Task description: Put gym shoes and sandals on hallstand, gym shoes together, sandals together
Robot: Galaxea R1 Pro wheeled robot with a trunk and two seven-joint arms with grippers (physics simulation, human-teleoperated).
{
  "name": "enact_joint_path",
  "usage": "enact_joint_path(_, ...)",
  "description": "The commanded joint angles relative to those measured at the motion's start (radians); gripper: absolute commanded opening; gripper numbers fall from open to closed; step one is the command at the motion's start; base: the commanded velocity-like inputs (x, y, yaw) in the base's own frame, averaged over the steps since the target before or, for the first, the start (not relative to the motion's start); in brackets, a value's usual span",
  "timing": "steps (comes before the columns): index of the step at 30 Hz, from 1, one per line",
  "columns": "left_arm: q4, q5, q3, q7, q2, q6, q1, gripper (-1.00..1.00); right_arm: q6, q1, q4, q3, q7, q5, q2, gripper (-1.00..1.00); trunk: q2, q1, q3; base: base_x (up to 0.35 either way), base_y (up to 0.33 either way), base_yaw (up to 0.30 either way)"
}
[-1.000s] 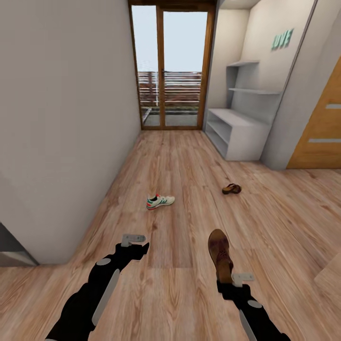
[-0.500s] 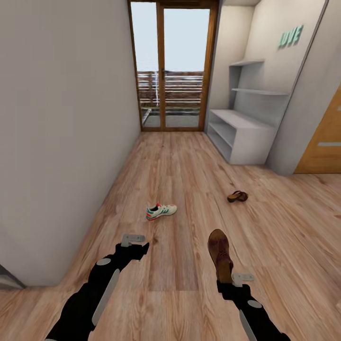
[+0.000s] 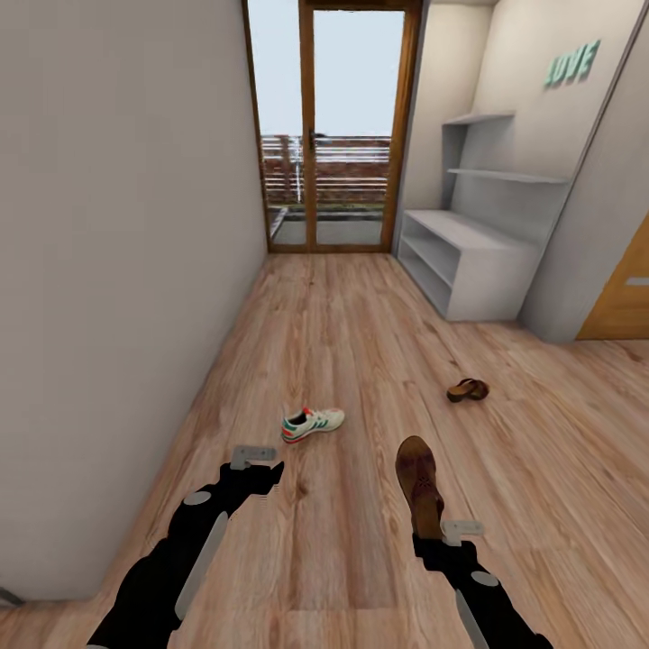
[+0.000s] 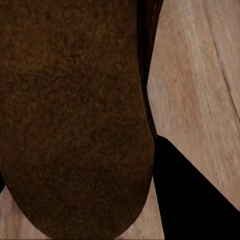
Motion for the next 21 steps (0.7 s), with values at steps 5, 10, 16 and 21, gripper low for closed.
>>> enact_joint_path(5,-0.001,0.007,0.001,0.000,0.000,0.005,0.000,1.00,0.007,0.000,-0.002,-0.001,-0.002,-0.002,0.000,-1.00,0.000,0.000,-0.001,0.347,0.119,-0.080)
enact_joint_path(10,-0.001,0.007,0.001,0.000,0.000,0.005,0.000,1.00,0.007,0.000,-0.002,-0.001,-0.002,-0.002,0.000,-1.00,0.000,0.000,-0.001,0.347,0.120,-0.119)
enact_joint_path(16,-0.001,0.007,0.001,0.000,0.000,0.005,0.000,1.00,0.007,0.000,-0.002,-0.001,-0.003,-0.002,0.000,-1.00,0.000,0.000,-0.001,0.347,0.119,-0.234)
enact_joint_path(21,-0.001,0.007,0.000,0.000,-0.001,0.005,0.000,1.00,0.007,0.000,-0.002,-0.001,-0.002,-0.002,0.000,-1.00,0.000,0.000,-0.001,0.346,0.122,-0.294)
